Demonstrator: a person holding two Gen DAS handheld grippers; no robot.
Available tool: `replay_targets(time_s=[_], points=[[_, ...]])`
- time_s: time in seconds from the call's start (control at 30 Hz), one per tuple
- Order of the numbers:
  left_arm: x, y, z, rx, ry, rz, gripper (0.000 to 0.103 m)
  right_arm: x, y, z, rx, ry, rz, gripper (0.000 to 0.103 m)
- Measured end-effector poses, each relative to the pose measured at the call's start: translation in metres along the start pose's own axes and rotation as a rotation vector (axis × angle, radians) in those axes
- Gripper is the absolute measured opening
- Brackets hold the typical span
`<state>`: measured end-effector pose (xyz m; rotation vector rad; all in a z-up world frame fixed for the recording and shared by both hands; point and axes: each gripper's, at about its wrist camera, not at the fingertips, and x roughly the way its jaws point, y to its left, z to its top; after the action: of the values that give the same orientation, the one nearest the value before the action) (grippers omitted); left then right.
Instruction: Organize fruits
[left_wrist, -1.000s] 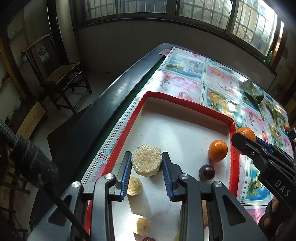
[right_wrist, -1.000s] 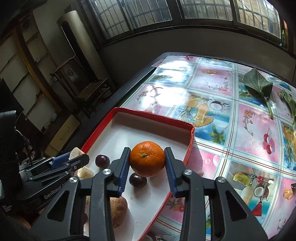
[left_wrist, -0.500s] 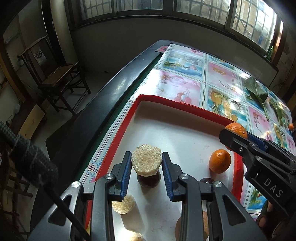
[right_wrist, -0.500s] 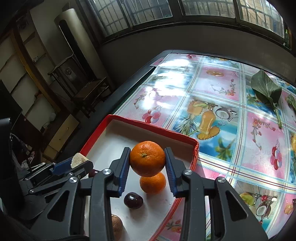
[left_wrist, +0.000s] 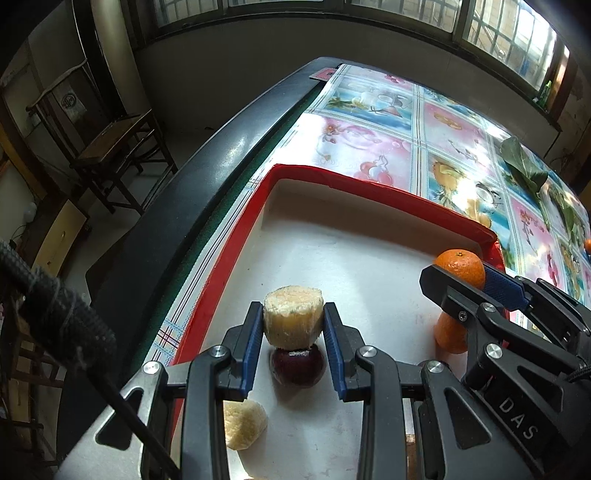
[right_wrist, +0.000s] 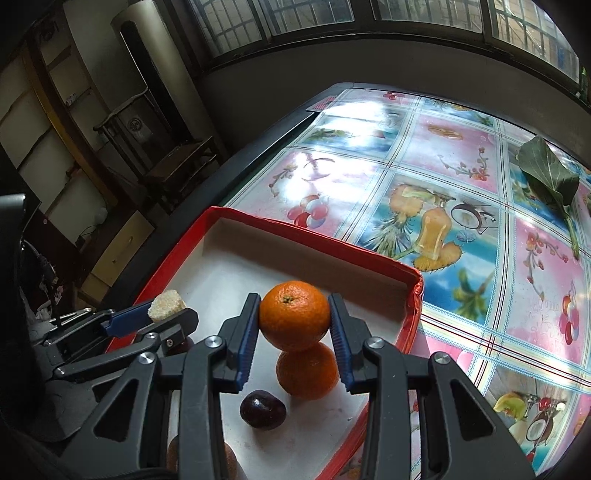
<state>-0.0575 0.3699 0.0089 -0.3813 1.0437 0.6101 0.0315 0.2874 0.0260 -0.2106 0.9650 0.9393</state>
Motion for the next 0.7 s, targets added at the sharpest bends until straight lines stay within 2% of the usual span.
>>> replay_targets(time_s=[0.17,0.43,0.53,0.7], points=[[0.004,0.002,0.0,0.005,0.011,0.004,0.032,0.012,0.004,-0.003,-0.028,0.032,-0.031,0.039],[0.004,0.005,0.002,-0.014,0.023,0.0,0.034,0.018,-0.003,-0.005,0.002,0.05,-0.012,0.04],[-0.003,0.008,0.0,-0.035,0.02,-0.013,0.035,0.012,-0.001,-0.005,0.004,0.034,-0.003,0.04],[-0.022,-0.001,-0.004,-0.026,-0.01,-0.034,0.043,-0.018,-0.007,-0.007,0.026,-0.019,0.008,0.04]])
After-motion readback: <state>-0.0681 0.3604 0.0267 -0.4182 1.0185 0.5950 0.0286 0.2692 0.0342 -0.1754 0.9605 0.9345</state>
